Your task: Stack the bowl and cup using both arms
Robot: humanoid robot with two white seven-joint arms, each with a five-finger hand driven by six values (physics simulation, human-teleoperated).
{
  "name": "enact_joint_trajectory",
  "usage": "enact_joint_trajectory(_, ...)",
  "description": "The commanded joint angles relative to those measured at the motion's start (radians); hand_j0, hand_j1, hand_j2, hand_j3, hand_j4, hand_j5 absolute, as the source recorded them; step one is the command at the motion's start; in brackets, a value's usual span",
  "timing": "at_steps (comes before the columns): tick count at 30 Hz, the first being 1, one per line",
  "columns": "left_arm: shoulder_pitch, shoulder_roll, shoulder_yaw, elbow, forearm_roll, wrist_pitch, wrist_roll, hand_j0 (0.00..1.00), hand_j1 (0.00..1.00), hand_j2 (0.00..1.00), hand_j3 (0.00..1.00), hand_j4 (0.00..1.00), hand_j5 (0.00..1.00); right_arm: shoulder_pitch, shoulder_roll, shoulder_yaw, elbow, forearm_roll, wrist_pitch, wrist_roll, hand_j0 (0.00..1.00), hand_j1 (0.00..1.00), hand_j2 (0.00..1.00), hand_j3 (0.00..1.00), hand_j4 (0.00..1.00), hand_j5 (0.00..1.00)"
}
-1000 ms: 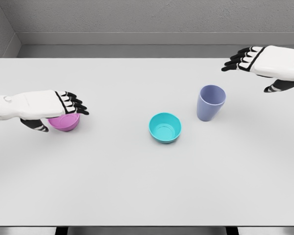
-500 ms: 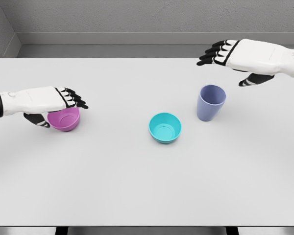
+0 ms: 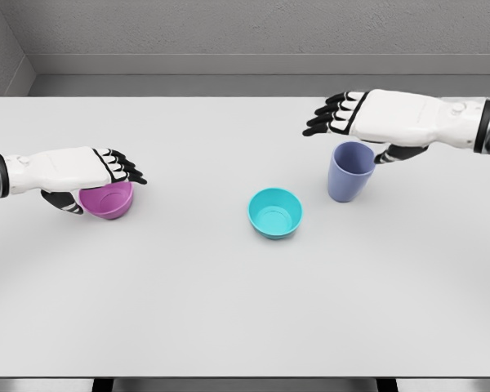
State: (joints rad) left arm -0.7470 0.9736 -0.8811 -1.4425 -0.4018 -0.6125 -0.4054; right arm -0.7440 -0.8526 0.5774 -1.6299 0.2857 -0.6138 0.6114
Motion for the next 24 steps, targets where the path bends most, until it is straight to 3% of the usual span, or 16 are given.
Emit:
enact_joint_trajectory(1,0.0,-0.006,-0.009,0.017,0.001,0.002,0.0,1.0,1.0,1.0,1.0,1.0,1.0,0.0,-0.014,-0.001,-0.008,-0.005,0.003,-0.001,1.0,1.0,1.0,1.0,1.0,1.0)
enact_joint_trajectory(6,-0.002,-0.007,-0.026,0.036,0.0,0.002,0.0,1.0,1.0,1.0,1.0,1.0,1.0,0.005,-0.042,-0.001,-0.007,-0.005,0.003,-0.001,1.0,1.0,1.0,1.0,1.0,1.0)
enact_joint_trajectory(19,-0.005,-0.045,-0.024,0.08,-0.011,0.002,0.0,1.0,1.0,1.0,1.0,1.0,1.0,0.031,-0.037,0.002,-0.002,-0.005,0.003,-0.001,1.0,1.0,1.0,1.0,1.0,1.0)
enact_joint_trajectory(24,-0.005,-0.053,-0.024,0.086,-0.02,0.002,0.0,1.0,1.0,1.0,1.0,1.0,1.0,0.023,-0.036,-0.002,0.073,-0.003,0.003,-0.001,1.0,1.0,1.0,1.0,1.0,1.0)
